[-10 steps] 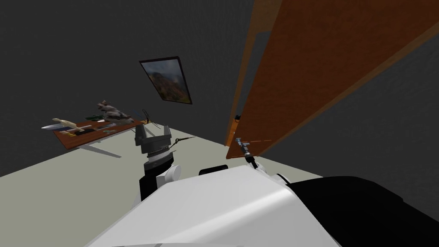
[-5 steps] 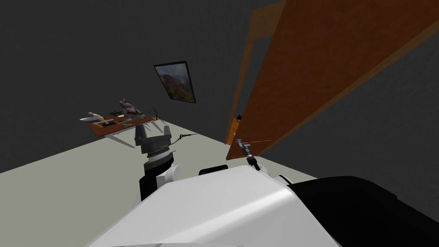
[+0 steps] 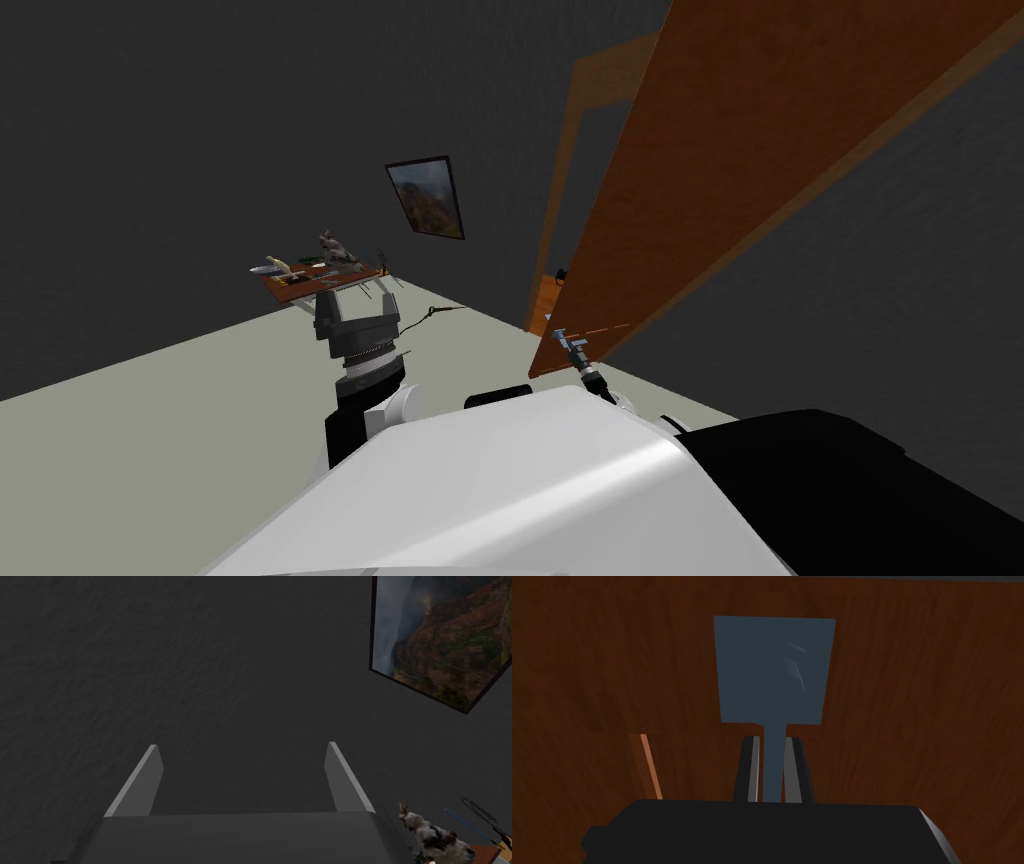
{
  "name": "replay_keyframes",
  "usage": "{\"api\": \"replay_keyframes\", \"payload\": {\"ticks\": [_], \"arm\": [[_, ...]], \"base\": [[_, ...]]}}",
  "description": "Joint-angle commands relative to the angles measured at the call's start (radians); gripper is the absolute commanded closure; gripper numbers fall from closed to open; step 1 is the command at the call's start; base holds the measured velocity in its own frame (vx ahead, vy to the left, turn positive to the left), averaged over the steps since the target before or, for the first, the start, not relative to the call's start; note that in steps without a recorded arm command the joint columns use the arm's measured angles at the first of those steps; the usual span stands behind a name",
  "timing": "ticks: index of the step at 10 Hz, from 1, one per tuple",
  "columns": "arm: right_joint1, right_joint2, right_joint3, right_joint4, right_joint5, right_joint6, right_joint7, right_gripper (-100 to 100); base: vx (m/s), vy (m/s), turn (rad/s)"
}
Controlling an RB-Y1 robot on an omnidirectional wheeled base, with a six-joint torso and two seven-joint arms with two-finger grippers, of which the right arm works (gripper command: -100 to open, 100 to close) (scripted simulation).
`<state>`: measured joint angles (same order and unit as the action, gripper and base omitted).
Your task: Pull the door open
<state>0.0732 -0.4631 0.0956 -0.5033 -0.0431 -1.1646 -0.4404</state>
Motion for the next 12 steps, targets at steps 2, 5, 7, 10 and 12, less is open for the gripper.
{"api": "replay_keyframes", "payload": {"ticks": [2, 5, 7, 10, 12], "arm": [[0.01, -0.005, 0.003, 0.016, 0.0, -0.025, -0.005, 100], [0.024, -0.014, 0.006, 0.031, -0.001, -0.06, -0.011, 100], [0.037, -0.022, 0.008, 0.045, -0.002, -0.092, -0.017, 100], [0.049, -0.03, 0.01, 0.058, -0.003, -0.121, -0.023, 100], [0.053, -0.033, 0.011, 0.063, -0.003, -0.133, -0.025, 100]], "base": [[-0.088, -0.029, 0.099], [-0.172, -0.087, 0.179], [-0.23, -0.089, 0.22], [-0.158, -0.066, 0.135], [-0.131, -0.048, 0.094]]}}
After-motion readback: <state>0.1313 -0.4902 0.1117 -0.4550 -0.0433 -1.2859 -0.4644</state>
